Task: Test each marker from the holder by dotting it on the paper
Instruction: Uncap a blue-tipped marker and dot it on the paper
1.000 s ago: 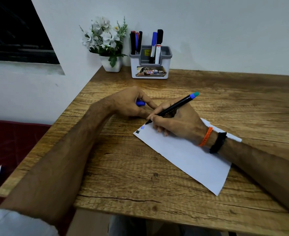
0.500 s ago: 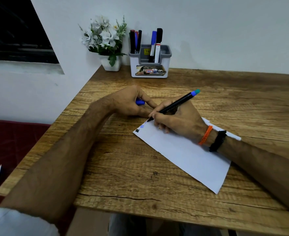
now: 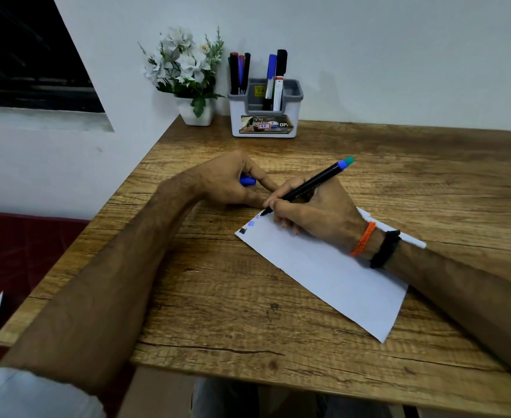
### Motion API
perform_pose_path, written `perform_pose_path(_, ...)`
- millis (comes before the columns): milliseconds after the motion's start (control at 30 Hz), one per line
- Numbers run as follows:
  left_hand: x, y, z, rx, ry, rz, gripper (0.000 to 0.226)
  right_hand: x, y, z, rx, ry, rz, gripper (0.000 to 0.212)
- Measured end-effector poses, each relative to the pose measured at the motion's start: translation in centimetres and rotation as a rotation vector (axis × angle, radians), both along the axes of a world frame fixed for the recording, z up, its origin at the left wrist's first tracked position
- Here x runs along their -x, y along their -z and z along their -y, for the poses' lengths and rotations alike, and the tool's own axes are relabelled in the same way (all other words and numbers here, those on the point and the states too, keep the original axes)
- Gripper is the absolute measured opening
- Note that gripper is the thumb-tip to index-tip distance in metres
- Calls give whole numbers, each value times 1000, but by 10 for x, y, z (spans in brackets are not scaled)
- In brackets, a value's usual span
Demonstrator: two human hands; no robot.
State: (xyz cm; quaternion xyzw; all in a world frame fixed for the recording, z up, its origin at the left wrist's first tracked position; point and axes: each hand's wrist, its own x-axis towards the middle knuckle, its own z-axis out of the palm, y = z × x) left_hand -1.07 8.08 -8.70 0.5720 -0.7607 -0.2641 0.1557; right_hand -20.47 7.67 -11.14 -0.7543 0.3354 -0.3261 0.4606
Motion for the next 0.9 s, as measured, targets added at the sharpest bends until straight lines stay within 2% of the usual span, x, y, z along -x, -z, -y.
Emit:
perform_pose_path(433, 0, -1, 2, -18, 8, 3, 34, 1, 2, 2, 1, 14, 6, 6)
perform_pose_path(700, 0, -1, 1, 1, 8, -1, 27, 0, 2, 3, -7, 23, 34, 6)
perform_pose_path(900, 3, -3, -3, 8, -22, -17, 26, 0, -1, 9, -110, 43, 196, 9)
